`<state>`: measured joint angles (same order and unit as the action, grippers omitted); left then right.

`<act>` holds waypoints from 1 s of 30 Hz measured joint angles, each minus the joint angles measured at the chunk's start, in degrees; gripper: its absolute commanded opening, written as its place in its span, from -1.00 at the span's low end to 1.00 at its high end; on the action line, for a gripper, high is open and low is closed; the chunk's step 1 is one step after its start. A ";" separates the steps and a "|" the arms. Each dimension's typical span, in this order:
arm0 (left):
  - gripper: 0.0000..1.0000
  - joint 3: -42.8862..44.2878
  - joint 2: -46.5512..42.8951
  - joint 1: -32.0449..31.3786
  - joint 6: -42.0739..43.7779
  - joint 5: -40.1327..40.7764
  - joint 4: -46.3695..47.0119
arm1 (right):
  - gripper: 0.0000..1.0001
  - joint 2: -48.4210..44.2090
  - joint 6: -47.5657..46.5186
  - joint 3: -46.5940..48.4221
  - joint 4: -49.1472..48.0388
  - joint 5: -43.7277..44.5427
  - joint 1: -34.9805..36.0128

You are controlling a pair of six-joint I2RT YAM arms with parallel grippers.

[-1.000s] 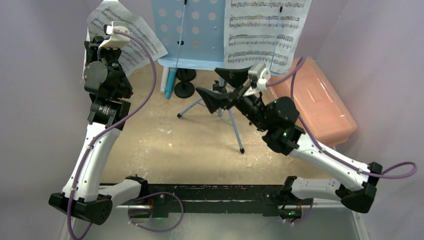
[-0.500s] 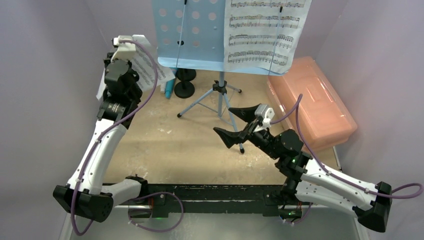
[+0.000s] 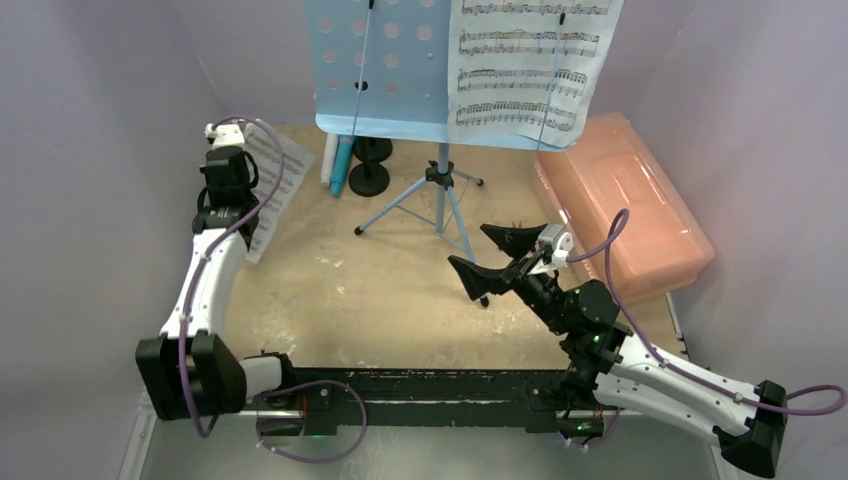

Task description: Pack up the instrument practice props

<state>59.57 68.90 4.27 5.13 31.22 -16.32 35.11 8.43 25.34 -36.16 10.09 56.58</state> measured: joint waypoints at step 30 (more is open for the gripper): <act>-1.00 38.16 55.71 12.15 -3.45 -26.36 1.51 | 0.96 -0.37 1.01 0.00 1.09 4.92 0.00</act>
<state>97.73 124.62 16.43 1.67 4.86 -14.81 34.74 9.43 25.34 -35.07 15.00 56.58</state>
